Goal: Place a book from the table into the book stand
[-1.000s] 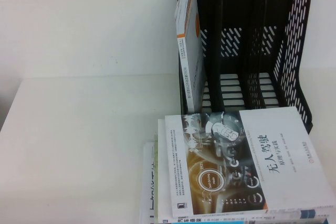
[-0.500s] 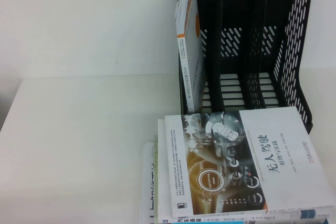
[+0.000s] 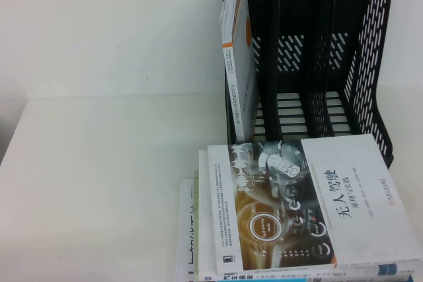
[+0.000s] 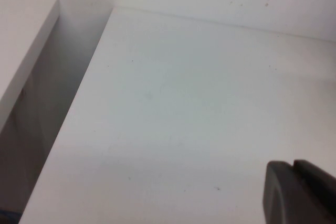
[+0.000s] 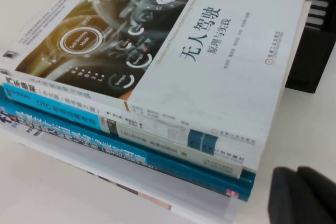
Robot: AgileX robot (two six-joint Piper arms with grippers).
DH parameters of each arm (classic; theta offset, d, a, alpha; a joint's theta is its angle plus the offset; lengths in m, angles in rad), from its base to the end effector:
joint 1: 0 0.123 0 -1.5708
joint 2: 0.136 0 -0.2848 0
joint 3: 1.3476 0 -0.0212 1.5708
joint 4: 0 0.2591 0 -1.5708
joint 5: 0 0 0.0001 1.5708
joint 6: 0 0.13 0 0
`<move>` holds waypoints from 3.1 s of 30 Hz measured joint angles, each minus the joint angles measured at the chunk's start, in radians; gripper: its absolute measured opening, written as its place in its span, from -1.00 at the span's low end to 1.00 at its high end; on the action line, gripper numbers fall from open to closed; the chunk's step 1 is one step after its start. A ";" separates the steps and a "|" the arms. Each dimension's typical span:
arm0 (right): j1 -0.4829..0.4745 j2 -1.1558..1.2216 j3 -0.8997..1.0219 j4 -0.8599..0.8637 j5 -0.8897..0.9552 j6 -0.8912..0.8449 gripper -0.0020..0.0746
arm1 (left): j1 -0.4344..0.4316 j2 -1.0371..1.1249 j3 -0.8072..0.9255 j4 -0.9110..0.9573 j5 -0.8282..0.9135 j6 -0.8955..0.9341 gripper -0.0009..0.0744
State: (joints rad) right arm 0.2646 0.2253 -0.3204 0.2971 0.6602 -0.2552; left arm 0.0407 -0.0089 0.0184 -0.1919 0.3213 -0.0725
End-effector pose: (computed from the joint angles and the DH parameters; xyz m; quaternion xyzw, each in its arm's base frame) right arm 0.0897 0.0485 0.2351 -0.1662 0.8301 0.1407 0.5133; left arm 0.1005 -0.0038 0.1696 -0.0972 0.7799 -0.0896 0.6118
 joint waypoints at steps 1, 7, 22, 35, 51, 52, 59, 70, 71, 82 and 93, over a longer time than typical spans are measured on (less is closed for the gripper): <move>0.000 0.000 0.000 0.000 0.000 0.000 -0.93 | 0.000 0.000 0.000 0.000 0.000 0.000 -0.98; 0.000 0.000 0.000 0.000 0.000 0.000 -0.93 | 0.000 0.000 0.000 0.000 0.002 0.000 -0.98; 0.000 -0.002 0.000 -0.064 -0.025 0.000 -0.93 | 0.000 0.000 0.000 0.000 0.002 -0.002 -0.98; -0.221 -0.222 0.085 -0.247 -0.201 0.000 -0.93 | 0.000 0.000 0.000 0.000 0.002 -0.004 -0.98; -0.229 -0.238 0.348 -0.203 -0.343 0.000 -0.93 | 0.000 0.000 -0.002 0.000 0.005 -0.004 -0.98; -0.229 -0.238 0.346 -0.201 -0.335 0.000 -0.93 | 0.000 0.000 -0.002 0.000 0.006 -0.004 -0.98; -0.229 -0.238 0.341 -0.195 -0.310 0.006 -0.93 | 0.000 -0.002 -0.002 0.000 0.006 -0.004 -0.98; -0.229 -0.238 0.341 -0.192 -0.306 0.128 -0.93 | 0.000 -0.002 -0.002 0.000 0.006 -0.004 -0.98; -0.229 -0.238 0.341 -0.192 -0.306 0.128 -0.93 | 0.000 -0.002 -0.002 0.000 0.006 -0.004 -0.98; -0.229 -0.238 0.341 -0.198 -0.306 0.138 -0.93 | 0.000 -0.002 -0.002 0.000 0.006 -0.004 -0.98; -0.229 -0.238 0.341 -0.202 -0.306 0.134 -0.93 | 0.000 -0.002 -0.002 0.000 0.006 -0.004 -0.98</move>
State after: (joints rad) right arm 0.0360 -0.0130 0.0207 0.0948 0.3539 -0.1213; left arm 0.0407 -0.0105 0.0161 -0.1919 0.3276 -0.0769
